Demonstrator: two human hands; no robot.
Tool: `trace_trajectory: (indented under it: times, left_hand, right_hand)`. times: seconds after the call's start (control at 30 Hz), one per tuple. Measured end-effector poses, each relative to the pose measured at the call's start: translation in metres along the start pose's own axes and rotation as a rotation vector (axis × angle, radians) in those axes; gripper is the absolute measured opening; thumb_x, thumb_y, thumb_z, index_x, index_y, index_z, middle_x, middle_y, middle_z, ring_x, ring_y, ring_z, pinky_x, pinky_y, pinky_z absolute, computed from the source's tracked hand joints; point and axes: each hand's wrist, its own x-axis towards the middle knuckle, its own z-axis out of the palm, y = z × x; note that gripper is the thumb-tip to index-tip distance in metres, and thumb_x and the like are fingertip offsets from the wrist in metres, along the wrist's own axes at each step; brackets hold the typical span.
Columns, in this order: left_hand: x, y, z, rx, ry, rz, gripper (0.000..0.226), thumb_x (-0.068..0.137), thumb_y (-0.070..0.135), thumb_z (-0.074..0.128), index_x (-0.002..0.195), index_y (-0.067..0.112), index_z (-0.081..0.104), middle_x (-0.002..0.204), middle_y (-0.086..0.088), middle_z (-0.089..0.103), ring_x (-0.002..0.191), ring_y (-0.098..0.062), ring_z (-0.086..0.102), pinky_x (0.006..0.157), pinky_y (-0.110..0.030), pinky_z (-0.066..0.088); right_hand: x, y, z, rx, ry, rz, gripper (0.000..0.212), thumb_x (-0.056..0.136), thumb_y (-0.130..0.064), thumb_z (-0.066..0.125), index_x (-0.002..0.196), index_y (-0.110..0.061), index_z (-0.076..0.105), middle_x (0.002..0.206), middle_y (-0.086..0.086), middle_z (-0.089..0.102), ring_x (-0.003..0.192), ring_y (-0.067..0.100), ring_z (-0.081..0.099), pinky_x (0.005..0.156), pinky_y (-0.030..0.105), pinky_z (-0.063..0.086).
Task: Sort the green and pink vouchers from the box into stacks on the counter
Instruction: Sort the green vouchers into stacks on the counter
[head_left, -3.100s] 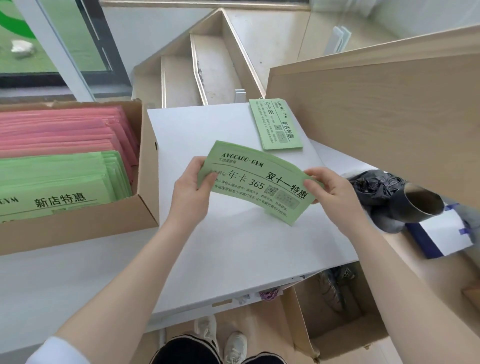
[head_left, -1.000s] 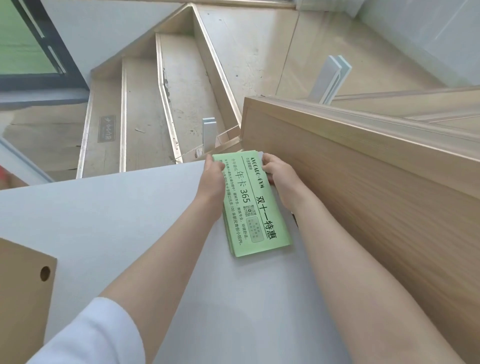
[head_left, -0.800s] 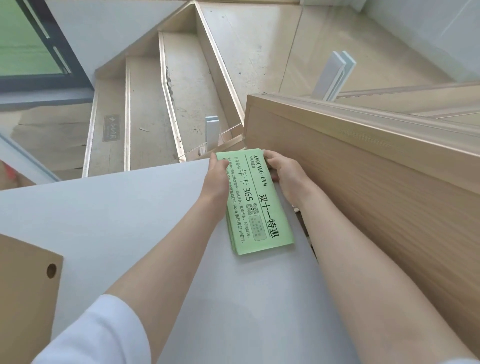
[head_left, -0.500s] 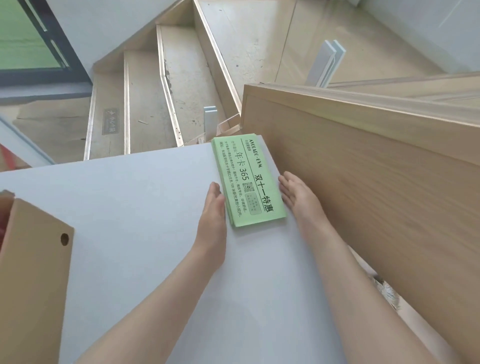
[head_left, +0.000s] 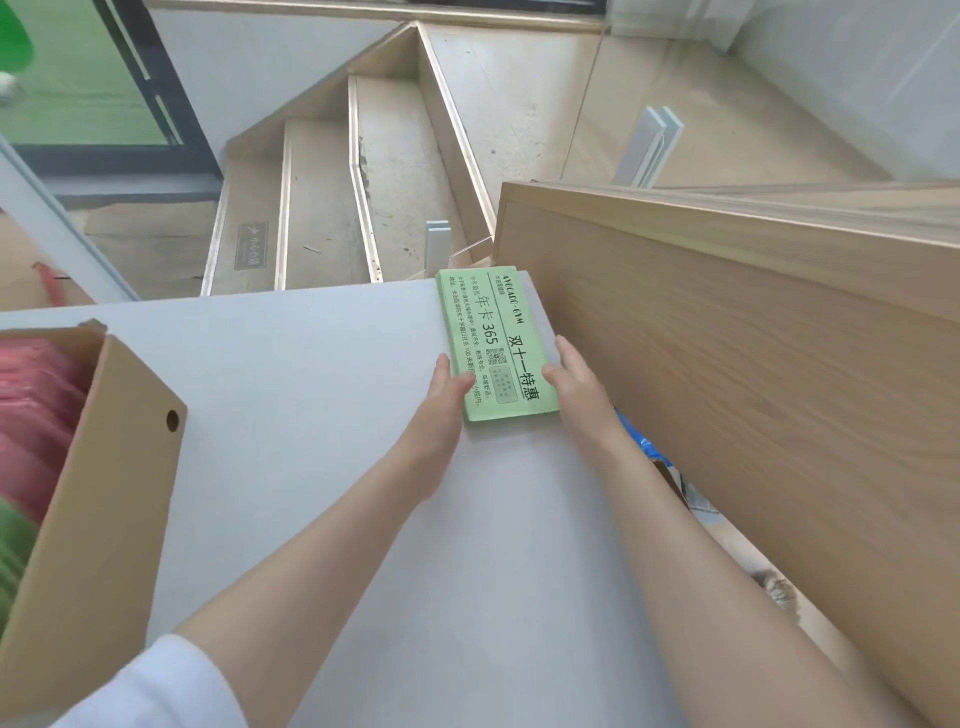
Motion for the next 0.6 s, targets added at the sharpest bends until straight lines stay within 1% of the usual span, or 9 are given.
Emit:
trace_trajectory:
  times: [0.07,0.13,0.17,0.2,0.3,0.37,0.43,0.53,0.6]
  left_hand:
    - [-0.015,0.013,-0.005,0.126,0.092,0.063,0.055,0.099,0.022,0.035,0.149,0.025,0.013,0.155,0.013,0.011,0.142,-0.006,0.01,0.112,-0.027,0.01]
    - [-0.034,0.026,-0.015,0.223,0.162,0.177,0.05,0.097,0.016,0.039,0.144,0.026,0.028,0.152,0.011,0.026,0.137,-0.005,0.026,0.107,-0.023,0.024]
    - [-0.045,0.032,-0.021,0.259,0.18,0.231,0.048,0.096,0.014,0.042,0.141,0.028,0.035,0.146,0.011,0.037,0.13,-0.004,0.037,0.099,-0.019,0.034]
    - [-0.058,0.04,-0.027,0.301,0.19,0.278,0.046,0.095,0.013,0.044,0.138,0.029,0.04,0.138,0.013,0.046,0.121,-0.002,0.047,0.089,-0.013,0.04]
    - [-0.102,0.055,-0.048,0.458,0.272,0.381,0.037,0.093,0.012,0.047,0.124,0.03,0.052,0.113,0.019,0.059,0.087,0.015,0.057,0.064,0.0,0.04]
    - [-0.132,0.061,-0.066,0.54,0.338,0.432,0.032,0.092,0.011,0.049,0.116,0.03,0.056,0.101,0.023,0.059,0.075,0.019,0.054,0.062,0.001,0.037]
    - [-0.157,0.061,-0.087,0.553,0.39,0.464,0.031,0.091,0.011,0.05,0.115,0.029,0.057,0.102,0.025,0.061,0.081,0.015,0.058,0.062,-0.002,0.04]
    - [-0.187,0.058,-0.126,0.591,0.463,0.516,0.032,0.09,0.007,0.052,0.115,0.024,0.059,0.1,0.022,0.064,0.083,0.01,0.061,0.067,-0.003,0.041]
    - [-0.205,0.056,-0.159,0.691,0.487,0.542,0.032,0.089,0.003,0.051,0.113,0.021,0.061,0.098,0.019,0.065,0.081,0.009,0.061,0.069,-0.001,0.04]
  right_hand:
    - [-0.009,-0.009,0.001,-0.057,0.087,-0.112,0.052,0.094,-0.013,0.041,0.145,-0.014,0.028,0.151,-0.003,0.029,0.139,0.01,0.025,0.116,0.033,0.021]
    - [-0.022,-0.023,0.01,-0.074,0.068,-0.272,0.047,0.092,-0.012,0.044,0.139,-0.016,0.04,0.143,-0.005,0.042,0.132,0.007,0.036,0.108,0.017,0.029]
    - [-0.028,-0.031,0.019,-0.096,0.021,-0.346,0.043,0.092,-0.009,0.046,0.135,-0.016,0.046,0.136,-0.007,0.047,0.127,0.006,0.041,0.102,0.009,0.03]
    - [-0.036,-0.041,0.028,-0.118,-0.04,-0.411,0.039,0.092,-0.005,0.046,0.13,-0.015,0.051,0.129,-0.008,0.051,0.123,0.006,0.045,0.098,0.006,0.032]
    - [-0.056,-0.071,0.061,-0.129,-0.204,-0.5,0.033,0.09,0.002,0.043,0.11,-0.016,0.062,0.107,-0.013,0.06,0.106,0.003,0.055,0.09,0.01,0.039]
    - [-0.071,-0.088,0.083,-0.147,-0.294,-0.562,0.035,0.09,0.005,0.041,0.1,-0.019,0.063,0.092,-0.019,0.061,0.091,-0.003,0.057,0.083,0.009,0.041]
    - [-0.085,-0.099,0.103,-0.188,-0.379,-0.627,0.03,0.091,0.003,0.043,0.099,-0.016,0.065,0.086,-0.022,0.061,0.088,-0.001,0.058,0.082,0.01,0.042]
    - [-0.106,-0.109,0.131,-0.282,-0.46,-0.736,0.019,0.094,-0.009,0.05,0.102,-0.014,0.067,0.091,-0.015,0.064,0.091,-0.001,0.059,0.082,0.01,0.043]
    - [-0.119,-0.112,0.152,-0.348,-0.465,-0.849,0.019,0.092,-0.013,0.051,0.102,-0.011,0.067,0.095,-0.009,0.064,0.091,0.0,0.058,0.083,0.01,0.042]
